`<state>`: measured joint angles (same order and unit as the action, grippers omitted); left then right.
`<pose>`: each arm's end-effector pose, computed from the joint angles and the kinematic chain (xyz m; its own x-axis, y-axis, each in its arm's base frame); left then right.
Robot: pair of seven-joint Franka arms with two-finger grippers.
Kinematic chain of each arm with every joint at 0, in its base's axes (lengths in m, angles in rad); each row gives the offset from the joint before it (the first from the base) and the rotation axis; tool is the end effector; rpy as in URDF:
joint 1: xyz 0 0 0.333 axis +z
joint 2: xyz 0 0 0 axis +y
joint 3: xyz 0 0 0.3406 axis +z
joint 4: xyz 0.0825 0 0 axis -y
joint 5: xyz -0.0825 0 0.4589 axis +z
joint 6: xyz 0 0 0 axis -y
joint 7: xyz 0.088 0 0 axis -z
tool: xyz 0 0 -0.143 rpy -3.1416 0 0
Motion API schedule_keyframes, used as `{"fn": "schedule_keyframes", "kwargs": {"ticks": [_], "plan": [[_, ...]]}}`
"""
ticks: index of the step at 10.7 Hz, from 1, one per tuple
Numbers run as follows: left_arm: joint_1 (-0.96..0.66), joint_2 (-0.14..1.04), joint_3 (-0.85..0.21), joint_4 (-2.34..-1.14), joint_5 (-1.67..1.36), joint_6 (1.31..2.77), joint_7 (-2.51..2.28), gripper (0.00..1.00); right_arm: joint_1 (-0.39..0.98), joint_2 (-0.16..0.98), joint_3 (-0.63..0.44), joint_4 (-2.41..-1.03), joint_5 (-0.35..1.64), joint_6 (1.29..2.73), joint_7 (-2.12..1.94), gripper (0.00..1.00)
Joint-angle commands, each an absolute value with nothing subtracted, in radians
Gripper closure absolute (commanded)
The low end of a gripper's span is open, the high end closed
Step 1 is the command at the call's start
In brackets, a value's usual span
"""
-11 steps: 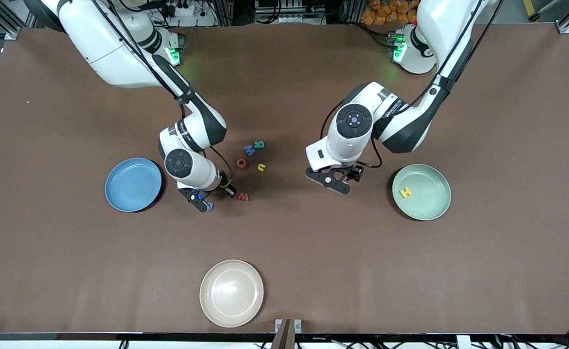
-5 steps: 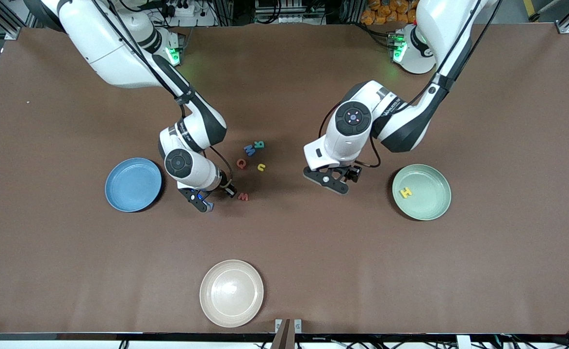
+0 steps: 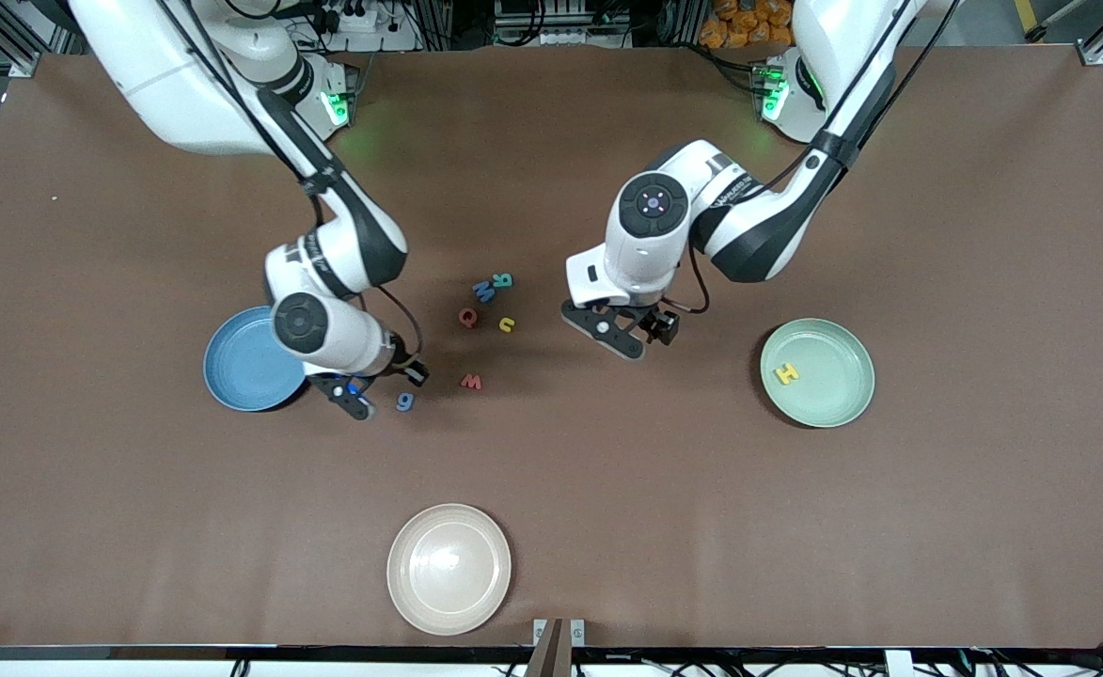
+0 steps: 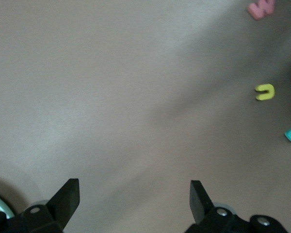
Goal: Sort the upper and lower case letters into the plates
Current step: 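Carry the E into the blue plate and open the right gripper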
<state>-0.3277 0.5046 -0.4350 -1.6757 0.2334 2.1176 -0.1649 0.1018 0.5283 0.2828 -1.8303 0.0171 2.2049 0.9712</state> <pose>0.5658 -0.4819 0.2771 0.7812 -0.6242 -0.0102 -0.6242 -0.7812 0.0059 0.6437 0.2579 0.1775 0.7926 -0.5750 -0.2029 -0.5827 -0.8123 0.0260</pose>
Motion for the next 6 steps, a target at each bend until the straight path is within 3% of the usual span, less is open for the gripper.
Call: {"fn": "schedule_keyframes", "kwargs": {"ticks": [1,6], "plan": [[-0.356,0.523,-0.442,-1.671,0.265,2.173,-0.063,0.0,0.011,0.428,0.287,-1.877,0.018,2.087,0.815,1.0],[-0.437,0.612,-0.443,-1.649,0.264,2.283,0.187,0.0,-0.011,0.396,0.069,-1.98,0.031,2.131,0.393,1.0]]}}
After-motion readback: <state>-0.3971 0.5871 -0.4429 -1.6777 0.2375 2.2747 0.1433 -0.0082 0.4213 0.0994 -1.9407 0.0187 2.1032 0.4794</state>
